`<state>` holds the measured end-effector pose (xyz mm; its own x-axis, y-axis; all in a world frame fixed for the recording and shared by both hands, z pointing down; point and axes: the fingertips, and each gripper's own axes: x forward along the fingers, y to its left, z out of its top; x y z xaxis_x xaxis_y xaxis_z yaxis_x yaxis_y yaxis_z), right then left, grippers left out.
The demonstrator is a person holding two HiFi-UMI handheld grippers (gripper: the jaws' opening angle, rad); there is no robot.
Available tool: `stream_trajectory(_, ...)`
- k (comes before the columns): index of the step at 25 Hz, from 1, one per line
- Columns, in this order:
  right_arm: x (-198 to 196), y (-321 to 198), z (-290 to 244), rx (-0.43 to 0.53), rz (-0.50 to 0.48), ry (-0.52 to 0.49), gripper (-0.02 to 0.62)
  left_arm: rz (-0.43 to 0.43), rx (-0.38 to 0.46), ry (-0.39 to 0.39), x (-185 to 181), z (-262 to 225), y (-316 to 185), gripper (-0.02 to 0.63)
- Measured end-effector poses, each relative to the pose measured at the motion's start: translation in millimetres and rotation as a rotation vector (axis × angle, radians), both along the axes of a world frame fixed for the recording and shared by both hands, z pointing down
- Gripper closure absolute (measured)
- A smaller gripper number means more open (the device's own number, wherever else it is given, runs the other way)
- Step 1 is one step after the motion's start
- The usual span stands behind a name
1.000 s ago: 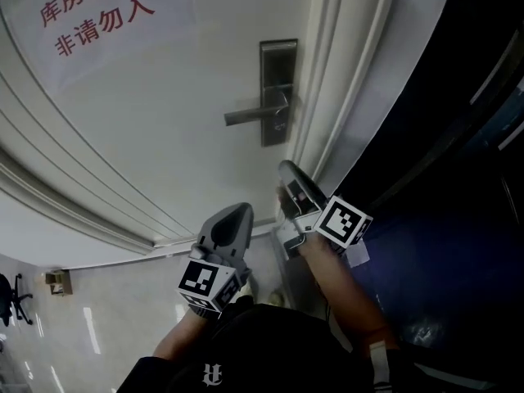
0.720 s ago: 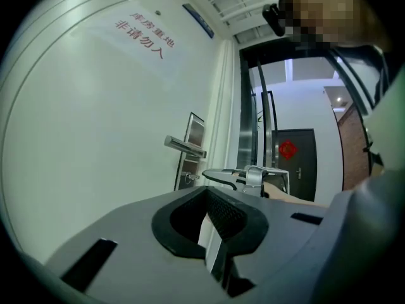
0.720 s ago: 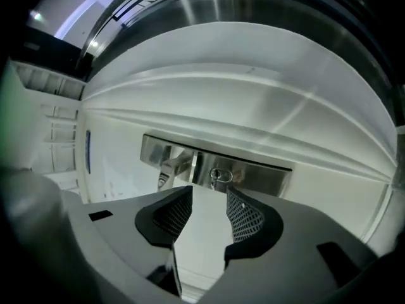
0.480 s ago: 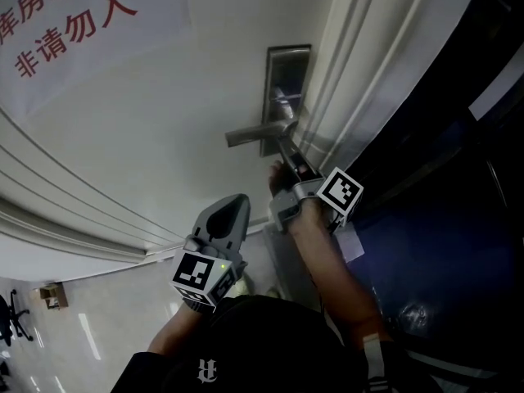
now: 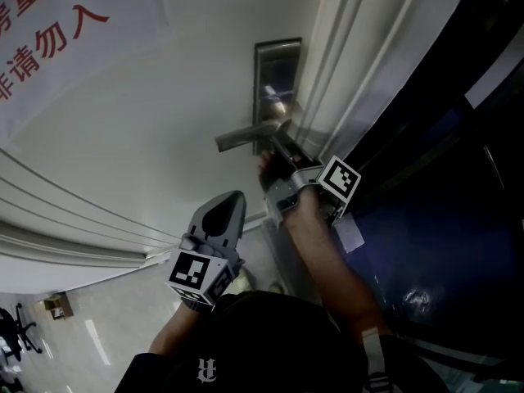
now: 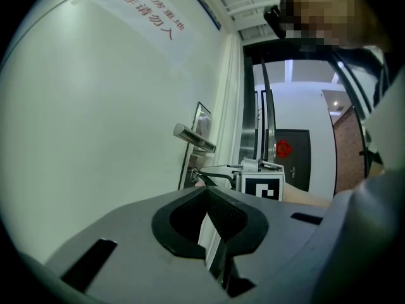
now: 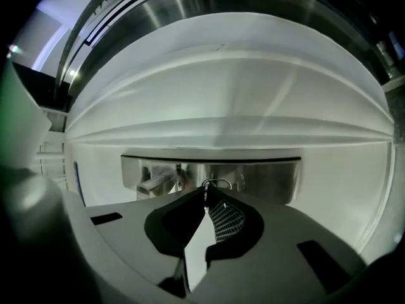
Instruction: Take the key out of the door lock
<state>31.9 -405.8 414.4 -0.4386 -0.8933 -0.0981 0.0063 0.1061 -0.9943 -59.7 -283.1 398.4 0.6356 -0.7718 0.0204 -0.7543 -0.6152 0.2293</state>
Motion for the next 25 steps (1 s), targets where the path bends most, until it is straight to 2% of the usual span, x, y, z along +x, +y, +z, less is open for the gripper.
stream_trajectory(8,3,12,0,-0.03,0.013,0.035,0.574,0.014,0.004,0.002,5,-1,2,0.6)
stream_trajectory(25,21,60,6,-0.021,-0.053,0.069,0.575,-0.001,0.01,0.006,28,-12,23,0.6)
